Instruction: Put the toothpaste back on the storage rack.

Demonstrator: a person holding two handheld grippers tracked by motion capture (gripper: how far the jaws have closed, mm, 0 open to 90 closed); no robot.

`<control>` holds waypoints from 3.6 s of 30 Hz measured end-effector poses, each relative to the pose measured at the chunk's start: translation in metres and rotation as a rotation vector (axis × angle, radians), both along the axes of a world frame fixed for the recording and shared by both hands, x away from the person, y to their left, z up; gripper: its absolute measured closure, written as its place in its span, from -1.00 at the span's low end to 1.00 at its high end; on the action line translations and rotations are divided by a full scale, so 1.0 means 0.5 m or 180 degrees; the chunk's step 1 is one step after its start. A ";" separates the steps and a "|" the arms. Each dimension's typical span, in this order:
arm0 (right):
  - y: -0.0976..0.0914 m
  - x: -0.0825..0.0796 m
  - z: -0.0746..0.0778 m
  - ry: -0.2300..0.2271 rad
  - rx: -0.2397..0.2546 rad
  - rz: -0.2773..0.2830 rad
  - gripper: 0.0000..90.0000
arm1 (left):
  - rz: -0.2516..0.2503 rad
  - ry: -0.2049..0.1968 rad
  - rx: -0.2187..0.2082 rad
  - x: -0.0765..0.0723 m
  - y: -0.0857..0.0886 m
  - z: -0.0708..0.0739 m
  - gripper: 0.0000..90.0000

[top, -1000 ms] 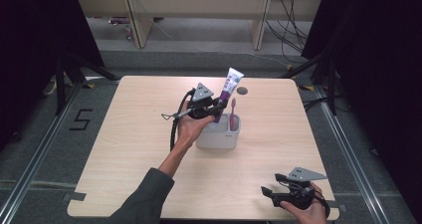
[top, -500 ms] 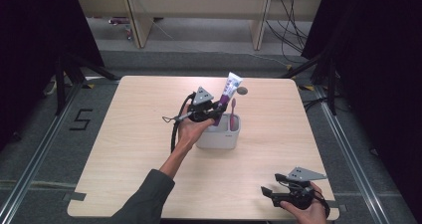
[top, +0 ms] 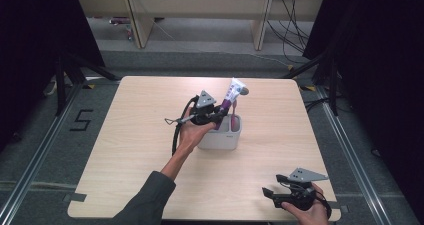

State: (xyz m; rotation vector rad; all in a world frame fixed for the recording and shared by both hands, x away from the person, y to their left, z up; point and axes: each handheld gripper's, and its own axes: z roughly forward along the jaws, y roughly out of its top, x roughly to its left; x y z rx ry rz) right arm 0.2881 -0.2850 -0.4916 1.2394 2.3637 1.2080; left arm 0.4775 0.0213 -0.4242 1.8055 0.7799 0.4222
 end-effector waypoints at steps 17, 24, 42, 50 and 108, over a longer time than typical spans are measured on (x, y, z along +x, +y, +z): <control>0.000 -0.001 0.000 0.0007 -0.0020 0.0003 -0.41 | 0.0010 0.0106 0.0118 -0.004 0.009 -0.021 0.64; 0.001 -0.001 0.000 0.0024 -0.0014 0.0001 -0.41 | -0.0035 0.0084 0.0203 -0.010 0.012 -0.019 0.58; 0.002 0.000 -0.002 0.0022 -0.0005 0.0014 -0.41 | 0.0129 0.0007 0.0121 -0.039 0.039 0.026 0.00; 0.000 0.000 -0.002 0.0027 0.0007 0.0004 -0.41 | 0.0160 0.0044 0.0120 -0.047 0.053 0.036 -0.15; 0.005 -0.001 -0.004 0.0034 -0.0007 -0.0013 -0.41 | 0.0121 0.0188 -0.0031 -0.167 0.208 0.020 -0.58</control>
